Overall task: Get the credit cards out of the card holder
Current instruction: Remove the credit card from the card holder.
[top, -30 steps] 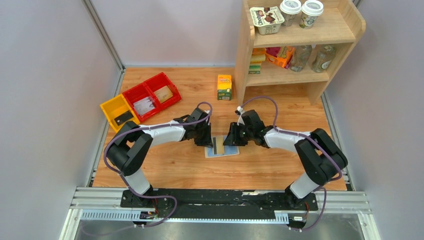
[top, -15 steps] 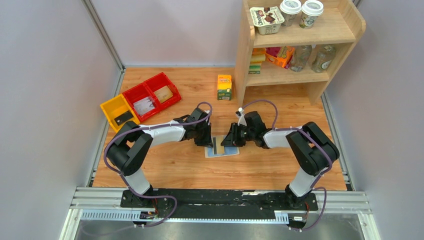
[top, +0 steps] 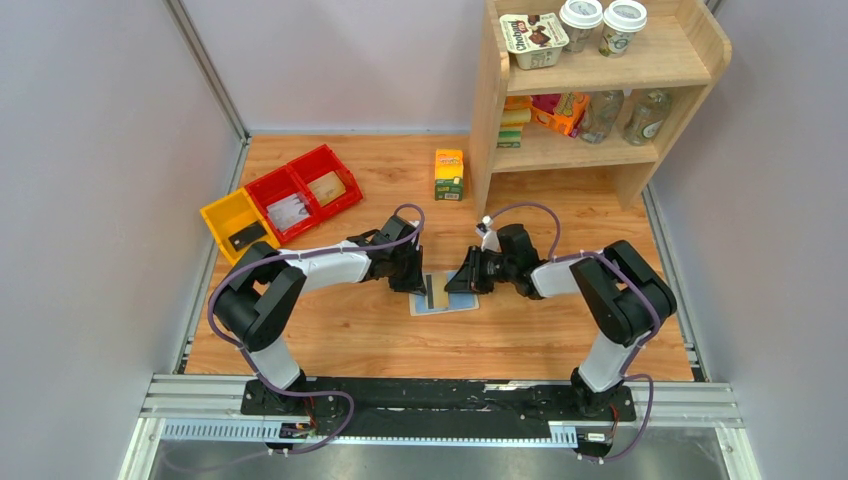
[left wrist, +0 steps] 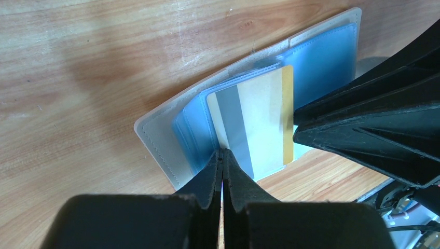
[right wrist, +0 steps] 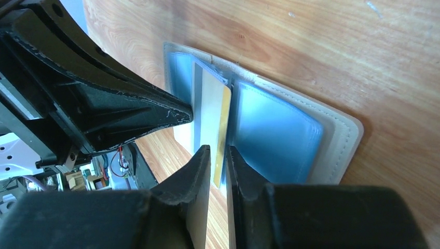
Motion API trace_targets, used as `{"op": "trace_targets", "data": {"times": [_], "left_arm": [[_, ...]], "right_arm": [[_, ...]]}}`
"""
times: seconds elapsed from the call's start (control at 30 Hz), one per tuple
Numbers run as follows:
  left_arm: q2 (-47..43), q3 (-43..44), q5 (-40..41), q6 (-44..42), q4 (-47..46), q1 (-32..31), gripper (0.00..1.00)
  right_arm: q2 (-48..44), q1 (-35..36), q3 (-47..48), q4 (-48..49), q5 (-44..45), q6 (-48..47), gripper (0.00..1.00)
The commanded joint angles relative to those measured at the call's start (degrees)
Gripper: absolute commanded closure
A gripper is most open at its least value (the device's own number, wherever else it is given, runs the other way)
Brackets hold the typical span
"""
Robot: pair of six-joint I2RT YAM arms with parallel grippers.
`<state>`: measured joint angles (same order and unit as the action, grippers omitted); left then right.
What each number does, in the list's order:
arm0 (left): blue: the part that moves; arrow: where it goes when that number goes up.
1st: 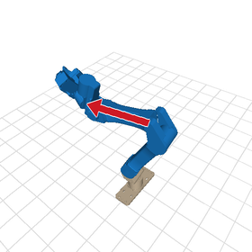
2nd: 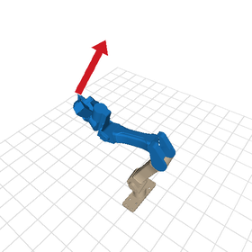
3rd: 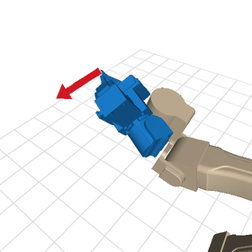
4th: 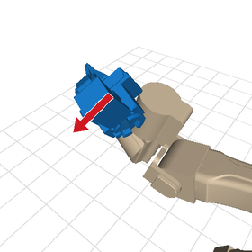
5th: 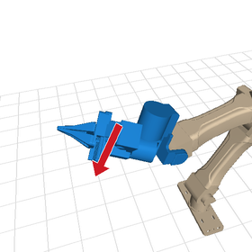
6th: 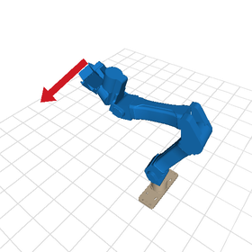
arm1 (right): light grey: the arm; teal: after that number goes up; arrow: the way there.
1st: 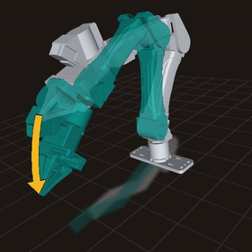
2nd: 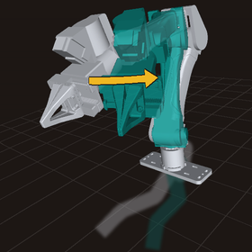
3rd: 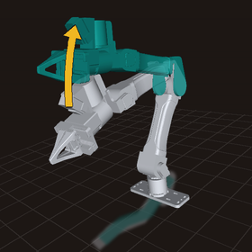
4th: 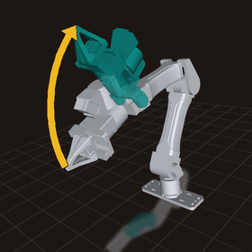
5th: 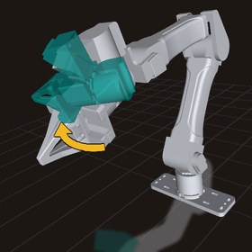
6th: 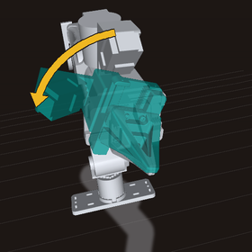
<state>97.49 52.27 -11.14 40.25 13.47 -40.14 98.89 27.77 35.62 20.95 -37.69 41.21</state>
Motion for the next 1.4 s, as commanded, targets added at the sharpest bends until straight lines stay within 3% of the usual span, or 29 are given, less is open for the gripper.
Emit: {"op": "trace_targets", "data": {"times": [0.0,0.2,0.6,0.83,0.93,1.03,1.37], "left_arm": [[3.1,-1.2,2.5,-1.1,5.5,-0.3,1.0],[3.2,-1.0,2.4,-1.1,5.6,-0.3,1.0],[3.9,-0.6,2.4,-1.3,6.2,-0.3,1.0],[4.1,0.0,2.7,-1.5,6.8,-0.7,1.0],[3.9,-0.1,3.0,-1.6,7.0,-0.7,1.0],[3.8,-0.4,3.1,-1.4,7.1,-0.7,1.0],[4.2,-0.3,3.0,-1.6,7.1,-0.7,1.0]], "right_arm": [[1.4,-0.2,0.2,3.7,-2.3,0.8,0.8],[2.3,-0.2,0.7,4.2,-2.9,1.1,0.79],[0.8,-0.1,-0.9,14.2,-8.4,5.1,0.86],[5.1,0.4,0.2,14.4,-9.1,4.8,0.85],[5.1,-0.1,-0.1,13.2,-8.1,4.2,0.96],[4.3,-1.7,-0.9,12.4,-8.4,3.7,1.0],[2.0,-6.1,-2.5,7.4,-11.2,0.5,0.97]]}}
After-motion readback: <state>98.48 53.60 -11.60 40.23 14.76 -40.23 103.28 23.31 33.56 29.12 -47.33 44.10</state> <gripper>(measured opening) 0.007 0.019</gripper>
